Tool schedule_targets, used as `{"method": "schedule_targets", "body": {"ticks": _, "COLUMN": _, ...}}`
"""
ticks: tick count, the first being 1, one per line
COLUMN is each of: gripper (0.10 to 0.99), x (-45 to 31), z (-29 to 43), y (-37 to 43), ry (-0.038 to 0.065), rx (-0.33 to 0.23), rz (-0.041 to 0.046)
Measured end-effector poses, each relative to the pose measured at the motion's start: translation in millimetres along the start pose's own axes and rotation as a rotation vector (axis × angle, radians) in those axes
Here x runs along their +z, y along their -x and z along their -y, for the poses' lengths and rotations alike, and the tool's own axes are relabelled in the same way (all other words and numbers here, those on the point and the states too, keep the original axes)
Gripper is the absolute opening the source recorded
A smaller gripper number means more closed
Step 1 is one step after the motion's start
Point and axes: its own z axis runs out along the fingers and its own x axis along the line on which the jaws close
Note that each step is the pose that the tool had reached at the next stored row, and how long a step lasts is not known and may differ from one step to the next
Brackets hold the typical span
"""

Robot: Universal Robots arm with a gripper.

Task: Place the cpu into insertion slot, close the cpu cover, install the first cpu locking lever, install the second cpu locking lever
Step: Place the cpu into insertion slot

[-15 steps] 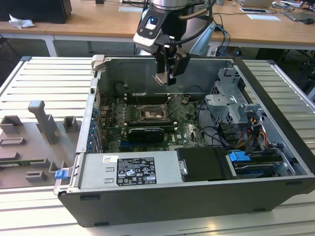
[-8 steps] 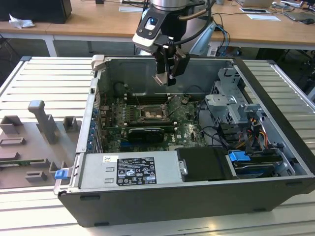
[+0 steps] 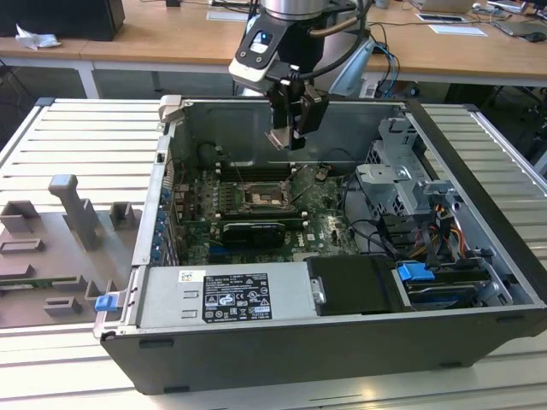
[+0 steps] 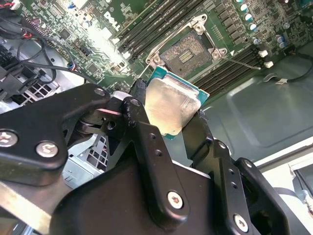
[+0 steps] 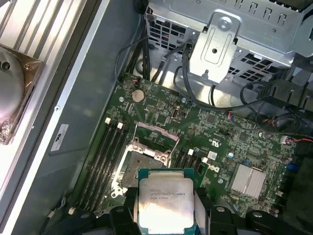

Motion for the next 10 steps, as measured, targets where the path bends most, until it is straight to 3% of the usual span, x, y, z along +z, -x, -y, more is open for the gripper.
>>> {"method": "schedule_targets", "body": {"ticks": 10, "gripper": 0.541, "x": 4.5, "z": 0.3, "y": 0.0, "ry": 0.000, "rx": 0.048, "rz": 0.0042}}
